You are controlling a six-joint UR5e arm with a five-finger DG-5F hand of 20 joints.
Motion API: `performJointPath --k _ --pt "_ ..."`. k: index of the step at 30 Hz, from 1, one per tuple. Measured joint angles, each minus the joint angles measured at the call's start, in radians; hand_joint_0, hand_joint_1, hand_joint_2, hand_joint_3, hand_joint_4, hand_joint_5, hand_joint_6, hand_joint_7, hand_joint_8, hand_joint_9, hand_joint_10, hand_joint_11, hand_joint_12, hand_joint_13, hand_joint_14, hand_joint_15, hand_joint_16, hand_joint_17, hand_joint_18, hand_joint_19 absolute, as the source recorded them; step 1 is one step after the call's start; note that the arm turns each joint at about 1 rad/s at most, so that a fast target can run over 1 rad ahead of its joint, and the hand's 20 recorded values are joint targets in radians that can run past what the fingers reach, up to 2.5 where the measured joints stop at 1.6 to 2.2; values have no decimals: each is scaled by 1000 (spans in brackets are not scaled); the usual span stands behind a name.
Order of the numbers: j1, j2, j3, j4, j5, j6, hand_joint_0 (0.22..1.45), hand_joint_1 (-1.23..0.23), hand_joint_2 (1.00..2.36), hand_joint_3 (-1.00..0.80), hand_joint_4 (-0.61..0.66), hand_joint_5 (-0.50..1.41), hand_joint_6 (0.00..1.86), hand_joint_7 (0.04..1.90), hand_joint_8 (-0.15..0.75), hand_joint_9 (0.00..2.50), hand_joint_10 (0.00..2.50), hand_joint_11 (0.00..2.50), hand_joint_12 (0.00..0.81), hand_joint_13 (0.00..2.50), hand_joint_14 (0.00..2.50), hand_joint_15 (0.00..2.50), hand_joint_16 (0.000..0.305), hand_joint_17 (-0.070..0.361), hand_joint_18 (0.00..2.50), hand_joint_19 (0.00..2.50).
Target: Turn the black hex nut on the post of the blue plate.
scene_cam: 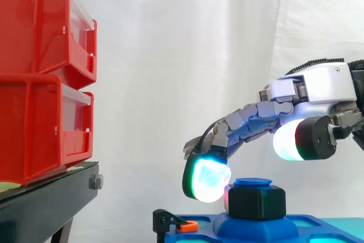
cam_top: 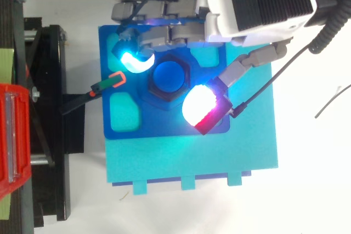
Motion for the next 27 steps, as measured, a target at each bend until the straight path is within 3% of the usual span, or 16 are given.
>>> performJointPath --k 6,18,19,20,24,27 --pt "1 0 1 9 -4 1 490 -255 1000 -500 223 -193 503 779 249 278 0 0 350 182 0 0 53 120 285 356" --pt "42 0 1 82 14 1 484 -277 1000 -500 216 -196 502 749 247 255 0 0 353 166 0 0 54 121 265 362" --pt "45 0 1 84 14 1 480 -302 1000 -500 215 -199 502 747 249 251 0 0 354 167 0 0 54 122 266 362" --pt "47 0 1 86 15 1 453 -441 1000 -500 193 -214 502 745 250 226 0 0 366 163 0 0 57 128 275 357" --pt "57 0 1 87 22 -1 416 -691 1000 -500 168 -245 502 755 245 131 0 0 374 112 0 14 59 132 220 396" --pt "62 0 1 79 30 -5 428 -779 1000 -500 165 -253 502 768 236 114 0 0 367 102 0 6 57 128 211 392"
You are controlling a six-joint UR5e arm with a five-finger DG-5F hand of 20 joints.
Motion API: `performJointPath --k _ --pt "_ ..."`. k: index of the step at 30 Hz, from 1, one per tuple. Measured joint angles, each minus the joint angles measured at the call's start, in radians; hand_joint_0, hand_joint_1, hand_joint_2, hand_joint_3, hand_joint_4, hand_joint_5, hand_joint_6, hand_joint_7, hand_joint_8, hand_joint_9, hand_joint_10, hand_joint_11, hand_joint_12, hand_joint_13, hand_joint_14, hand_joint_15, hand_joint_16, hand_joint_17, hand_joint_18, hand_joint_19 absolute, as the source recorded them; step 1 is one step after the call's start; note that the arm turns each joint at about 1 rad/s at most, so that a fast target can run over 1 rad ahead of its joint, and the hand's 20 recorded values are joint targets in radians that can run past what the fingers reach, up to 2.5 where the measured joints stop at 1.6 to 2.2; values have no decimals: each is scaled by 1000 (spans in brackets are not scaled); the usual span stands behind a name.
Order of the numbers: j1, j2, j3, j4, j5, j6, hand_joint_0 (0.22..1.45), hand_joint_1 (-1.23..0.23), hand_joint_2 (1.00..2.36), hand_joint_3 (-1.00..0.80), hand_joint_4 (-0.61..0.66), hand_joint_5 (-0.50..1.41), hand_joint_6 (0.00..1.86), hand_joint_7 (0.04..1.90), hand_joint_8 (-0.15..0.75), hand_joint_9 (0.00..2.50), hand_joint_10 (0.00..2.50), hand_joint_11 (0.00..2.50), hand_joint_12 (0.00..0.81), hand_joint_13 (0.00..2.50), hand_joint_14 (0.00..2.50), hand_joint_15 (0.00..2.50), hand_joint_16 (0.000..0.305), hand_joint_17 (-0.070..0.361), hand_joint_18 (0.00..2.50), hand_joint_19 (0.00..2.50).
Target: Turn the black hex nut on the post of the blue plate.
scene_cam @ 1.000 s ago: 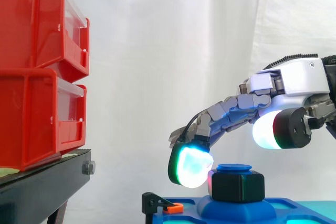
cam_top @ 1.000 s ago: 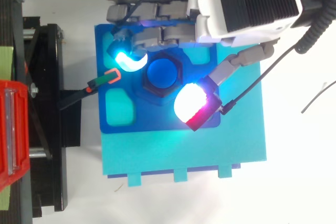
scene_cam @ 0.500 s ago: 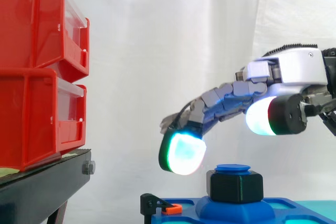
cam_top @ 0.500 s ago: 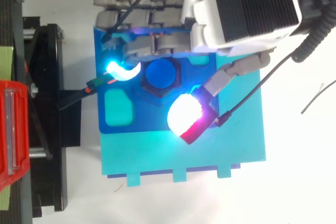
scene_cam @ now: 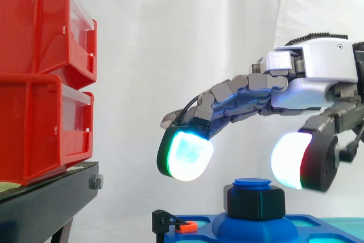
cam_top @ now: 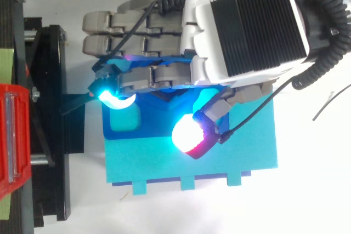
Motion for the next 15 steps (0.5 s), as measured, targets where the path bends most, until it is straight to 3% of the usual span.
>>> performJointPath --k 10,15 --pt "5 0 -2 -27 13 -9 468 -812 1000 -500 158 -255 502 789 220 104 0 0 353 93 0 6 53 120 220 393" --pt "4 0 -26 -3 13 -11 464 -799 1000 -500 168 -251 502 791 224 114 0 0 355 92 0 7 54 121 223 396"
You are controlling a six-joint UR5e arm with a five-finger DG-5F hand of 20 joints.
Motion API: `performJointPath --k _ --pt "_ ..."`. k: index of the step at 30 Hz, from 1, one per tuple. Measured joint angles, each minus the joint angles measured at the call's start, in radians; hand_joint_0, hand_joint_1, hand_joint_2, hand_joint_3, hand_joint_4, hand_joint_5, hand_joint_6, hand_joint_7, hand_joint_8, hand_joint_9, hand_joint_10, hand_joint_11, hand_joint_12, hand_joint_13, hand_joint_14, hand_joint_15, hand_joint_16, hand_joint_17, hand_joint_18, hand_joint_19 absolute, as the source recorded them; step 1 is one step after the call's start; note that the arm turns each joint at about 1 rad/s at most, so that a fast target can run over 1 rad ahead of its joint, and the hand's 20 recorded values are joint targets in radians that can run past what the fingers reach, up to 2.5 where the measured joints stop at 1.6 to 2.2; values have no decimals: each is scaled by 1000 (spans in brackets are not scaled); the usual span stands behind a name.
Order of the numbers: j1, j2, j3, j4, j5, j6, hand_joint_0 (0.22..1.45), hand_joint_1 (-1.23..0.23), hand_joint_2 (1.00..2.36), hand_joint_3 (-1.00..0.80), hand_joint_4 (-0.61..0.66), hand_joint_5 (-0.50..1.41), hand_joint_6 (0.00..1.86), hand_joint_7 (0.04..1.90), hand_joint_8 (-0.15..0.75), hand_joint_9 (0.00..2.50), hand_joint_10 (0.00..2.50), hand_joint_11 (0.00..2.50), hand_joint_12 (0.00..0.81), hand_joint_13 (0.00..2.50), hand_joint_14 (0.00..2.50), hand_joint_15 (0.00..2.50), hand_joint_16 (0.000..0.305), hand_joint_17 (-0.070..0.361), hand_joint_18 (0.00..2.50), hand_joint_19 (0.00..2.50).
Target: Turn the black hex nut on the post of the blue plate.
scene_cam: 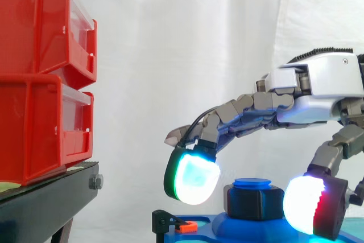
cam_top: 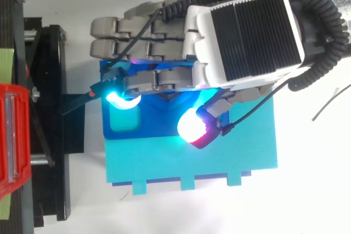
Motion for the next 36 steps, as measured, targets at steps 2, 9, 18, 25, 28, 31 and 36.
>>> performJointPath --k 2,9,18,25,28,31,36 --pt "-2 0 -10 12 0 0 464 -789 1000 -500 173 -249 502 796 225 117 0 0 356 92 0 7 54 121 222 392" --pt "-8 0 -16 18 0 0 466 -768 1000 -500 187 -242 503 827 227 122 0 0 355 93 0 7 53 120 218 392" --pt "-14 -1 -17 13 -1 -4 471 -704 1000 -500 208 -235 503 868 229 134 0 0 352 100 0 11 53 120 230 393" --pt "-19 -17 -17 21 -6 -5 470 -677 1000 -500 218 -233 503 885 235 145 0 0 353 109 0 9 54 121 239 393" --pt "-20 -19 -16 23 -7 -6 476 -654 1000 -500 232 -226 503 909 242 172 0 0 354 133 0 0 54 121 272 379" --pt "-21 -19 -16 24 -7 -6 478 -635 1000 -500 234 -225 503 922 243 182 0 0 354 139 0 0 54 121 273 379" --pt "-22 -20 -16 24 -8 -6 495 -595 1000 -500 245 -218 503 951 245 219 0 0 349 164 0 1 52 118 290 371"
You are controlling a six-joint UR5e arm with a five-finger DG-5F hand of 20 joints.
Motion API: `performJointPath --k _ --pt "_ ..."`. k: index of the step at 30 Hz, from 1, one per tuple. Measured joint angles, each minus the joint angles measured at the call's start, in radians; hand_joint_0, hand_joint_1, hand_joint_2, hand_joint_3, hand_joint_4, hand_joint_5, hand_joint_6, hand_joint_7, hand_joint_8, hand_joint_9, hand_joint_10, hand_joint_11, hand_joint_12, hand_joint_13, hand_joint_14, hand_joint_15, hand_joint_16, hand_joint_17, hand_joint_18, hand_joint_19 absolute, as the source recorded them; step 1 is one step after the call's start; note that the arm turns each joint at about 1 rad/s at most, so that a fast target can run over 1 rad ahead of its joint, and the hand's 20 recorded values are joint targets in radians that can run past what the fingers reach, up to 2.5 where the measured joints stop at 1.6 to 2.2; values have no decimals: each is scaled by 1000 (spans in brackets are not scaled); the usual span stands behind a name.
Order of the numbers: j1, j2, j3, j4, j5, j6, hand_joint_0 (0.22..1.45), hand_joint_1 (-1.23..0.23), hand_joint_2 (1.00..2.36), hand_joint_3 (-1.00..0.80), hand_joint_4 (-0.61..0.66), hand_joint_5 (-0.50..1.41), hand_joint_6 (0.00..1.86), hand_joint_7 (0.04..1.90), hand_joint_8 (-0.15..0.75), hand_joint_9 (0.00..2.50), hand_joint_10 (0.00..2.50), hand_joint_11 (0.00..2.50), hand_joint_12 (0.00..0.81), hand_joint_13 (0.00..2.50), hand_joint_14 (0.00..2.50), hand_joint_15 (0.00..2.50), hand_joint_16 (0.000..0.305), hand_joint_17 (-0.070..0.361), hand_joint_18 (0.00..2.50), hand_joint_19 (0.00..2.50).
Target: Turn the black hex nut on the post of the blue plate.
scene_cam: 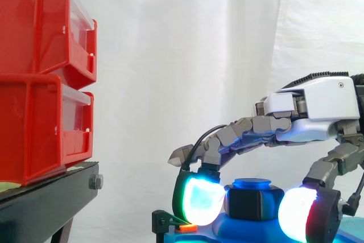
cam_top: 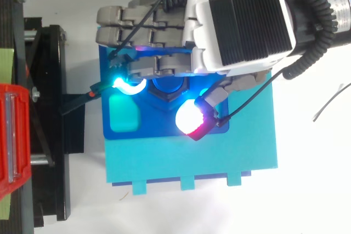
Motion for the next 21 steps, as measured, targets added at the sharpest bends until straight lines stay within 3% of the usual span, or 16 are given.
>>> performJointPath --k 21 --pt "-5 0 0 0 -2 0 531 -651 1000 -500 227 -204 503 1059 240 271 0 0 338 216 0 18 50 113 343 378"
